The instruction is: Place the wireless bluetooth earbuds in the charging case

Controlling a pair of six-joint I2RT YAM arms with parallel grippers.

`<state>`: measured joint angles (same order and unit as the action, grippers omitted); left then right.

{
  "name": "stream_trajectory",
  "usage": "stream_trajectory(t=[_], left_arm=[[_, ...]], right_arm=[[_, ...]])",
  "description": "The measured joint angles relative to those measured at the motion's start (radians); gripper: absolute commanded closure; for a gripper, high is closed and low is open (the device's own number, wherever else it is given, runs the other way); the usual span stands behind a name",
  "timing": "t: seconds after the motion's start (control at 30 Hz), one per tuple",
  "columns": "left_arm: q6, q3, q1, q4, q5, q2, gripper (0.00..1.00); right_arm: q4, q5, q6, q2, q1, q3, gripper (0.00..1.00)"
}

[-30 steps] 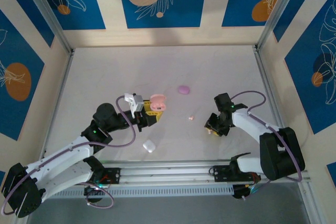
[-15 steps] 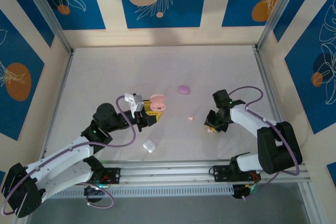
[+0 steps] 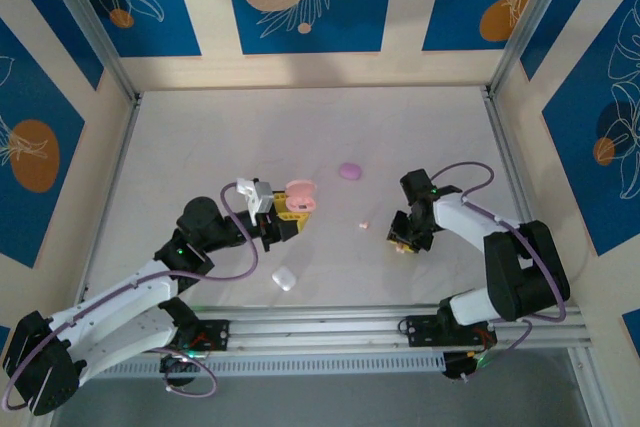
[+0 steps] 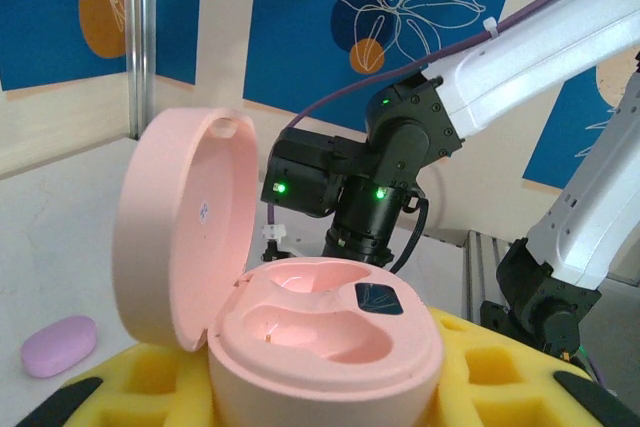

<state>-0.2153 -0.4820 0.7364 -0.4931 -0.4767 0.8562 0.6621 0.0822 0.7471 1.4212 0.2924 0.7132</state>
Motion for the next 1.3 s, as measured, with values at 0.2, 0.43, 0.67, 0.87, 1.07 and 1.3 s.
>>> stream_trajectory(t=[0.2,0.43,0.67,0.87,1.07,1.3], left_arm=[[0.000,0.001,0.000,0.000,0.000,-0.005,0.67],[0.000,0.003,0.000,0.000,0.000,-0.005,0.67],[0.000,0.004,0.000,0.001,0.000,-0.007,0.67],[0.000,0.004,0.000,0.001,0.000,-0.007,0.66],[0.000,0.004,0.000,0.002,0.000,-0.008,0.66],[0.000,0.004,0.000,0.003,0.000,-0.008,0.66]], right_arm=[[0.028,0.005,0.000,0.003,0.014,0.019,0.69],[0.064,0.024,0.000,0.005,0.016,0.030,0.69],[0.069,0.027,-0.012,0.027,0.025,0.043,0.72],[0.074,0.040,-0.026,0.072,0.037,0.068,0.75],[0.092,0.050,-0.026,0.077,0.048,0.072,0.77],[0.121,0.053,-0.026,0.077,0.055,0.072,0.76]])
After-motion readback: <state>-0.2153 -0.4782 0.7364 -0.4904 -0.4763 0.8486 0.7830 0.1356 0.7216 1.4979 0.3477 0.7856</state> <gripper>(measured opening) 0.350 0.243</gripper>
